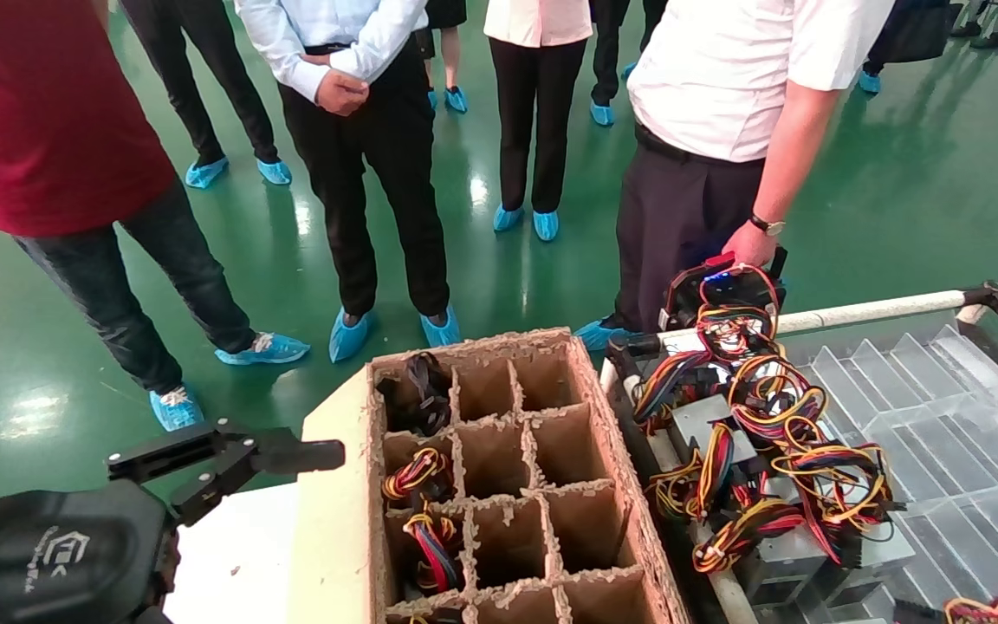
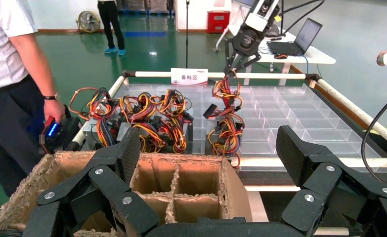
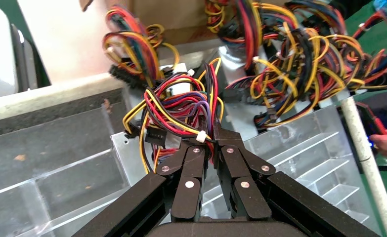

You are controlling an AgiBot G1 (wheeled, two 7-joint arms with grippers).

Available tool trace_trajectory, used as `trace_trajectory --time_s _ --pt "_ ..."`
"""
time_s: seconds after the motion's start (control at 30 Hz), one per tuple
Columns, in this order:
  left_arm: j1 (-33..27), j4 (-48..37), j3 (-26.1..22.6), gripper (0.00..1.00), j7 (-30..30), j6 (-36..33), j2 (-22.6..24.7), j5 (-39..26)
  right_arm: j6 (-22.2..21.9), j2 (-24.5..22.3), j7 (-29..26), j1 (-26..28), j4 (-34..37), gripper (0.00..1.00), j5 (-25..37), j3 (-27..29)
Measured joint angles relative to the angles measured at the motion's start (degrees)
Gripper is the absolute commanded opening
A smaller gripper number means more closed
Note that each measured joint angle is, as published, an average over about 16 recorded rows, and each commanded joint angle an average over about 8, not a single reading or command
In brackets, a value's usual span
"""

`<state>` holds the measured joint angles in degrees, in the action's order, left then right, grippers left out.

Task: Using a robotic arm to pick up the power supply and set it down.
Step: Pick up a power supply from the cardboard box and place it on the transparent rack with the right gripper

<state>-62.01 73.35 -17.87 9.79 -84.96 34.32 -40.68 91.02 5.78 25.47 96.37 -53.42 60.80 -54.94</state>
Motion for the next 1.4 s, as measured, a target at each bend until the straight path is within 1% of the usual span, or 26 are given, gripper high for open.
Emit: trace_trajectory --time_s 0.2,0.53,0.57,0.6,0.8,0.83,0.87,1.2,1.4 --pt "0.0 0.0 0.0 1.00 0.0 0.0 0.0 0.0 0.1 1.5 0.2 1.6 1.5 0.00 0.3 -1.1" --pt "0.0 0.0 0.0 1.00 0.0 0.0 0.0 0.0 0.3 2.6 0.5 3.7 3.1 0.01 0.0 -4.3" --pt "0.0 0.0 0.0 1.00 0.0 0.0 0.0 0.0 0.3 2.7 0.5 3.9 3.2 0.06 -0.1 -4.7" --pt "0.0 0.0 0.0 1.00 0.0 0.0 0.0 0.0 0.3 2.7 0.5 4.0 3.4 0.16 -0.2 -5.0" --pt "0.0 0.0 0.0 1.00 0.0 0.0 0.0 0.0 0.4 3.0 0.4 4.7 4.2 0.90 -0.8 -7.0" --pt "0.0 0.0 0.0 1.00 0.0 0.0 0.0 0.0 0.4 3.0 0.3 4.7 4.3 0.98 -0.8 -7.2" --pt "0.0 0.0 0.0 1.00 0.0 0.0 0.0 0.0 0.4 3.1 0.3 4.8 4.3 1.00 -0.9 -7.4" --pt "0.0 0.0 0.0 1.00 0.0 0.0 0.0 0.0 0.2 3.1 0.1 5.0 4.5 1.00 -1.2 -8.1" --pt "0.0 0.0 -0.1 1.00 0.0 0.0 0.0 0.0 -0.2 2.7 0.1 5.1 3.5 1.00 -0.8 -8.1"
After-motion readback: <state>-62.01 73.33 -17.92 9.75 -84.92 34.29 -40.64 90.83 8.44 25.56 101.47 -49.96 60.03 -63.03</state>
